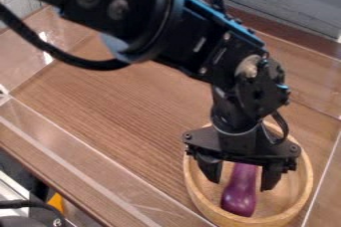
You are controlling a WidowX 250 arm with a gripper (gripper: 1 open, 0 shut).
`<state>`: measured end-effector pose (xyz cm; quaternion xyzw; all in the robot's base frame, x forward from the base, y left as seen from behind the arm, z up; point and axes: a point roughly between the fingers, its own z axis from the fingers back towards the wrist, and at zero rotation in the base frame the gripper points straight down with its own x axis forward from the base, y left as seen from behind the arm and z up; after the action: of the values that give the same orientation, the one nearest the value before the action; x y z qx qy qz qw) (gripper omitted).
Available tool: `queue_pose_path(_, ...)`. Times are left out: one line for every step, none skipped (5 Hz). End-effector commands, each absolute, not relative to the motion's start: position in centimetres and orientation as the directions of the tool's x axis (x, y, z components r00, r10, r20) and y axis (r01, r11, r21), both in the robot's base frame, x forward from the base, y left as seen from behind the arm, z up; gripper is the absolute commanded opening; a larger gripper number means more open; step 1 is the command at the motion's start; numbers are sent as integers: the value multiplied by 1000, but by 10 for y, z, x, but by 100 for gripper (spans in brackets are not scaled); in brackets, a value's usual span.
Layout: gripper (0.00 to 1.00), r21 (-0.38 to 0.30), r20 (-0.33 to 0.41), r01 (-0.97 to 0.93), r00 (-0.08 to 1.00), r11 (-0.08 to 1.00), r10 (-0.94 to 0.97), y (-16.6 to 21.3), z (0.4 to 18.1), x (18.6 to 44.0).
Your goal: Remove the purple eggplant from inside the brown bowl and put it on the table
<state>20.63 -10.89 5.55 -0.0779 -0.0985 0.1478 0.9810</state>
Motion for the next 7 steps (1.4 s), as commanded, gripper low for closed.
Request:
queue_pose_path(100,-184,187,-270,934,945,303,-111,53,210)
queue_pose_path(100,-177,186,-279,932,944,310,-110,47,211)
queue_pose_path(100,-170,185,-287,930,943,317,-110,42,212)
queue_pose_path(0,-165,185,-293,929,942,322,-109,38,213)
queue_pose_path(0,-160,185,-295,928,942,322,-109,40,212)
queue_pose_path(0,-156,186,-297,928,942,323,-108,43,212)
queue_pose_path(0,-151,186,-298,928,942,324,-107,46,211)
